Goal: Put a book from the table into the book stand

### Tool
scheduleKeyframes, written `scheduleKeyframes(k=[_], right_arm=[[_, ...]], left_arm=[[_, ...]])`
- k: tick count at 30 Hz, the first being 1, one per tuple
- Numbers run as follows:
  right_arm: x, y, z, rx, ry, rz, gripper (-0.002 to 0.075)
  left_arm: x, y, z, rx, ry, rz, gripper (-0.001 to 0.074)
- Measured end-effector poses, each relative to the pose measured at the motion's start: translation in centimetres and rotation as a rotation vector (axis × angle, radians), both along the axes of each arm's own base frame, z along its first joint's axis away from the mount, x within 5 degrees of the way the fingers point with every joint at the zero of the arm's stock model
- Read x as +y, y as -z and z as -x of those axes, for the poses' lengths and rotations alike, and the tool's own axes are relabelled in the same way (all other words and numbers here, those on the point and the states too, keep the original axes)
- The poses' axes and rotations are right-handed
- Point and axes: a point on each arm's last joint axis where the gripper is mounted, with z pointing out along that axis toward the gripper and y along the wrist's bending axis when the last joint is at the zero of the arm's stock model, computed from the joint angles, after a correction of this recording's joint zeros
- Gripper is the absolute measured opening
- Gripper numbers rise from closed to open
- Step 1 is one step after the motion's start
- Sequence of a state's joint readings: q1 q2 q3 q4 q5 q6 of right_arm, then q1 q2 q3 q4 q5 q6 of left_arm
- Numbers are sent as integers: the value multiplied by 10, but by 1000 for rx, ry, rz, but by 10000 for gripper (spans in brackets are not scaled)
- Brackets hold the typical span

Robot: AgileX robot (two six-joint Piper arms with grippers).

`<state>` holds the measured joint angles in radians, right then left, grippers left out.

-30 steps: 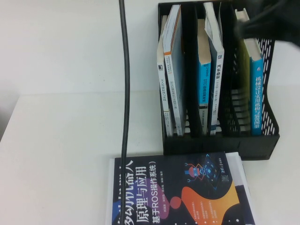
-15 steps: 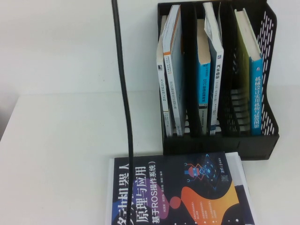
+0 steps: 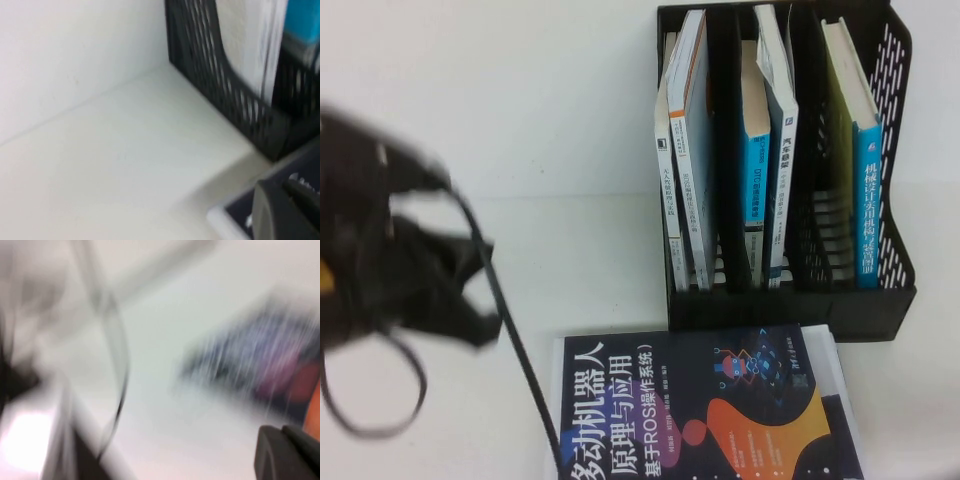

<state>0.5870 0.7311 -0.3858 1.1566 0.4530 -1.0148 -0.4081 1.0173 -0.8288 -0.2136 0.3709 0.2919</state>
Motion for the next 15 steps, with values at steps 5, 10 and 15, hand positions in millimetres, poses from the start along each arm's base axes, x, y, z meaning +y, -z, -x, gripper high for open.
scheduleKeyframes(k=[5, 10, 15], right_arm=[[-30, 18, 7, 302, -36, 646, -2], [-66, -21, -21, 141, 403, 906, -2], [-82, -65, -33, -167, 756, 662, -2]], left_arm=[[4, 14, 9, -13, 40, -72, -1], [3, 15, 10, 33, 3, 16, -1], [-1, 21, 5, 140, -81, 160, -1]])
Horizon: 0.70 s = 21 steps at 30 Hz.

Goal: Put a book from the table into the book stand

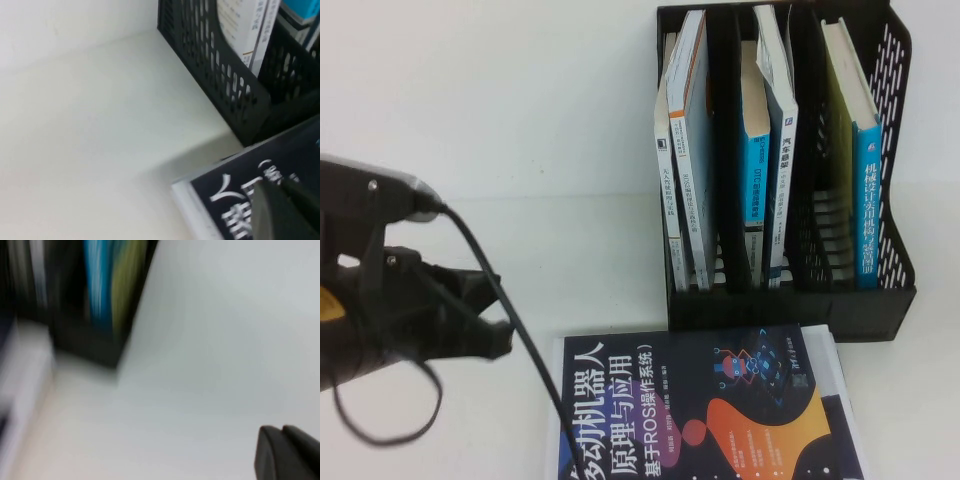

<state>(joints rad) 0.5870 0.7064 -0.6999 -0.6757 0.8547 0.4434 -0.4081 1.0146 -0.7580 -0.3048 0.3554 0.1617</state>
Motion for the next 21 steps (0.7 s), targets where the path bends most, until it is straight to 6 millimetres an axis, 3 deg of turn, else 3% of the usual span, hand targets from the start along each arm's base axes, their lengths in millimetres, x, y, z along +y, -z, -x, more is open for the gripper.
scheduleKeyframes(k=[6, 9, 13, 17, 21], right_arm=[[-7, -13, 19, -261, -30, -249, -2], [-15, 1, 33, -306, -28, -311, -2], [-27, 34, 49, -300, 5, -346, -2], [-34, 62, 60, -308, 30, -403, -2], [-37, 62, 66, -370, 7, -450, -2]], left_arm=[[0, -9, 0, -55, -28, 81, -1], [5, -22, 10, -153, -2, 59, -1], [13, -34, 28, -259, 19, 42, -1], [23, -23, 48, -307, 4, 58, -1], [30, 5, 61, -292, -16, 68, -1]])
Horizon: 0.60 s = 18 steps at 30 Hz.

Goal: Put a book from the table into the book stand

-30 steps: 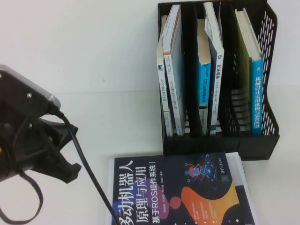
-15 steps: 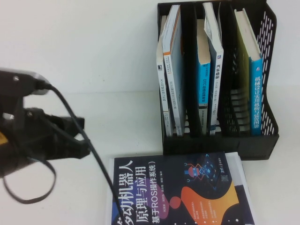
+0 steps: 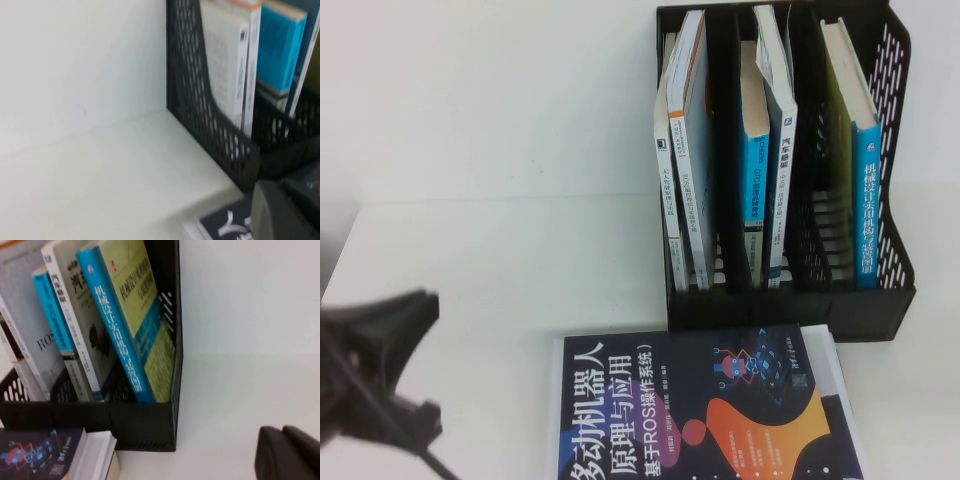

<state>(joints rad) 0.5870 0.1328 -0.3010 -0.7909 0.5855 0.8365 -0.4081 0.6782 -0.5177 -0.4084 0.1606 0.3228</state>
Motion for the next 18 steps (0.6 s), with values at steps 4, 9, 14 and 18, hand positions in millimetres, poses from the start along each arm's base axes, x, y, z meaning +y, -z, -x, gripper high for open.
scheduleKeyframes(k=[4, 9, 14, 18], right_arm=[[-2, 2, 1, 21, 19, -31, -3], [-4, 7, 2, 82, 55, -43, -3], [-5, 8, 2, 89, 59, -43, -3], [-5, 8, 2, 89, 59, -44, -2]], left_arm=[[4, 15, 4, -5, -29, 34, -1], [5, 16, 3, -31, -52, 51, -1], [6, 16, 3, -34, -54, 55, -1], [5, 17, 3, -19, -48, 52, -1]])
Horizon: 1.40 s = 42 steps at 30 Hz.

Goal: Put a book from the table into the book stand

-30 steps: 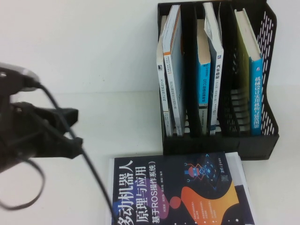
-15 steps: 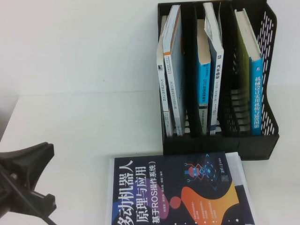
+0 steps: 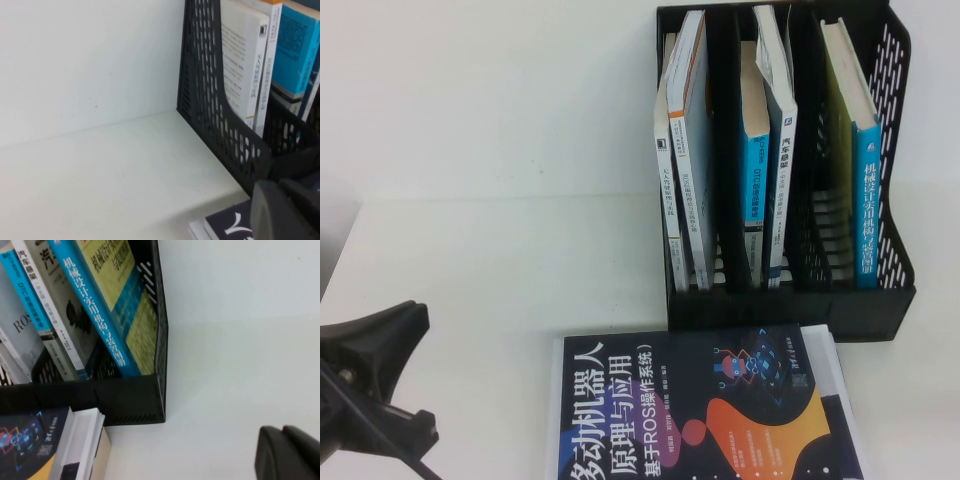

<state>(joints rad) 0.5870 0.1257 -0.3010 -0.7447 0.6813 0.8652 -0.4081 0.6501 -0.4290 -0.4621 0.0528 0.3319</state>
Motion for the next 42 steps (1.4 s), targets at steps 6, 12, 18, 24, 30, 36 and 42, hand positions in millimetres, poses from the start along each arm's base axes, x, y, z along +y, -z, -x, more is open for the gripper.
scheduleKeyframes(k=[6, 12, 18, 24, 30, 36, 42], right_arm=[[0, 0, 0, 1, -1, -2, -3], [0, 0, 0, 3, 1, -1, -3], [0, 0, 0, 4, 2, -1, -3], [0, 0, 0, 4, 2, -1, -3], [0, 0, 0, 4, 2, -1, -3], [0, 0, 0, 4, 2, -1, -3], [0, 1, 0, 7, 5, 0, -3]], left_arm=[[0, 1, 0, 11, 3, 5, -1], [12, 7, 13, -39, -41, 1, -1], [36, 32, 39, -139, -185, -49, -1], [47, 75, 58, -178, -269, -135, -1], [51, 96, 63, -208, -319, -140, -1], [51, 95, 66, -231, -308, -150, -1], [51, 101, 70, -155, -322, -55, -1]])
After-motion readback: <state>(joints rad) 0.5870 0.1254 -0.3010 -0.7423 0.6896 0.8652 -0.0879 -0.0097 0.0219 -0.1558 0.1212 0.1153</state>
